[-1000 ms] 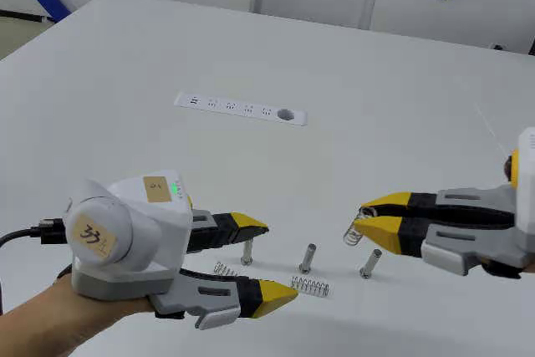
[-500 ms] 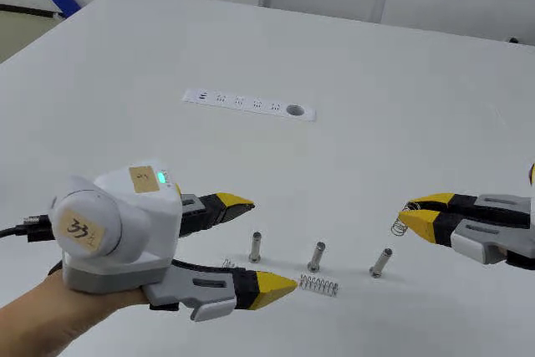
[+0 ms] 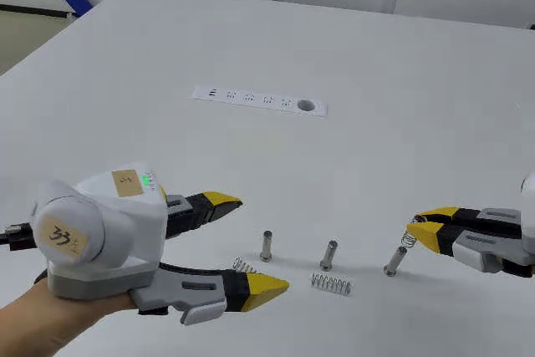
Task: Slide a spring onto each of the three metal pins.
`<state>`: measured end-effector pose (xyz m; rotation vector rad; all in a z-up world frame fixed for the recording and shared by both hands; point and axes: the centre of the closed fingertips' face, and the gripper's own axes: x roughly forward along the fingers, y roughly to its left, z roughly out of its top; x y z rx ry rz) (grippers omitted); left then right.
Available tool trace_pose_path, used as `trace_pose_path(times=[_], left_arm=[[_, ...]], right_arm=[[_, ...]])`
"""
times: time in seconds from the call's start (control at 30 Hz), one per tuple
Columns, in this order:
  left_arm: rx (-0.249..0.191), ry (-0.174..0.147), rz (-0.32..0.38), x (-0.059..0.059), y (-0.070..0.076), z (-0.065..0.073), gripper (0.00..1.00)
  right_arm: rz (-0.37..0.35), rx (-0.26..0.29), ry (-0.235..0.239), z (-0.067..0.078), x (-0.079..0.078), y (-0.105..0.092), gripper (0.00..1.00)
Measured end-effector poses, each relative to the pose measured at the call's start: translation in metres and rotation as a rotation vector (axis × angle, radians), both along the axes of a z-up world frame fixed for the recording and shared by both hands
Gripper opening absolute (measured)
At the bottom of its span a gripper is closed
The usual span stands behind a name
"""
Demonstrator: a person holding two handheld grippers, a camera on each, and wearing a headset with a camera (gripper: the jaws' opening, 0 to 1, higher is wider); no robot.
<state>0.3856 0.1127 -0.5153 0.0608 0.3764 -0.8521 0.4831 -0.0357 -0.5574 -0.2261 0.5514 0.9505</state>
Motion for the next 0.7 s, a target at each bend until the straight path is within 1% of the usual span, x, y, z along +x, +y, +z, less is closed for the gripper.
trace_pose_path(times=[0.1,0.17,0.23,0.33,0.4,0.5,0.7], left_arm=[[0.018,-0.005,-0.002,-0.0001,-0.0015,-0.0020,0.70],[0.020,0.004,-0.004,-0.0014,-0.0016,-0.0036,0.70],[0.016,0.010,-0.004,-0.0023,-0.0015,-0.0041,0.71],[0.029,0.016,-0.005,-0.0038,0.0004,-0.0067,0.70],[0.034,0.021,-0.006,-0.0048,0.0015,-0.0082,0.70],[0.032,0.021,-0.006,-0.0053,0.0021,-0.0079,0.70],[0.029,0.026,-0.009,-0.0050,0.0008,-0.0080,0.70]], right_arm=[[-0.004,0.004,0.008,-0.0030,0.0002,0.0010,0.10],[0.000,-0.009,0.010,-0.0073,-0.0008,0.0006,0.10],[-0.005,-0.004,0.020,-0.0094,-0.0014,-0.0001,0.10],[-0.018,0.016,0.023,-0.0092,-0.0001,0.0001,0.11],[-0.023,0.019,0.023,-0.0092,0.0004,-0.0002,0.11],[-0.023,0.017,0.019,-0.0083,0.0002,0.0001,0.11],[-0.024,0.027,0.026,-0.0061,-0.0023,0.0004,0.11]])
